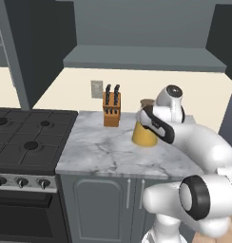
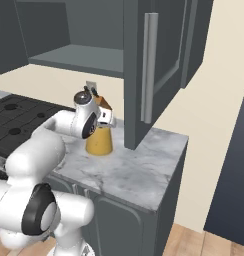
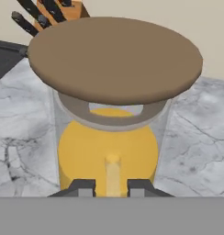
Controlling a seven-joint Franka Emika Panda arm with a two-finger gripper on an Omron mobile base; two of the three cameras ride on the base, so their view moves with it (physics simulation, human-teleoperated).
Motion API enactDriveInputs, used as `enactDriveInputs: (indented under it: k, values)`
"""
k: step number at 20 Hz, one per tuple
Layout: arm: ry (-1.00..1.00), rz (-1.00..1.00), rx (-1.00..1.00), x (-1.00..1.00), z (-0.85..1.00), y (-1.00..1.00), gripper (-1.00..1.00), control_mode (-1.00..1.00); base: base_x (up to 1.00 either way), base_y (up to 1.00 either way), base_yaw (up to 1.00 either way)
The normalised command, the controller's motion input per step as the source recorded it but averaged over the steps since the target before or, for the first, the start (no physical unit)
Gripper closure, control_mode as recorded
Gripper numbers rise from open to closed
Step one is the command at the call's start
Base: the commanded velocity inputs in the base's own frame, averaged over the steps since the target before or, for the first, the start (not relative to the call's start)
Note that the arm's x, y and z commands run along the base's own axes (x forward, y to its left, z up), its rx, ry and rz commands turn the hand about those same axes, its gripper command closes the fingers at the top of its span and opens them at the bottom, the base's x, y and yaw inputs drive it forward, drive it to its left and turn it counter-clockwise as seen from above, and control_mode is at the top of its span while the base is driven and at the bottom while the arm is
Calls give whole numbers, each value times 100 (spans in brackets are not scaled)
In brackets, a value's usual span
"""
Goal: There is a tray on the dining counter. Grab the cup, mug, and pitcher and place them on the tray. The pitcher may be placed next to the tray if it cannot fit the tray.
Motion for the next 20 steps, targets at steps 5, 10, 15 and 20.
enactDriveInputs:
  k: [5,10,15,20]
  values:
    - [-13,0,0,-36,51,3,100,-100,0,0,0]
    - [-4,0,-2,-33,46,10,100,-100,0,0,0]
    - [0,0,-1,-27,28,11,100,-100,0,0,0]
    - [-2,0,0,-22,33,6,100,-100,0,0,0]
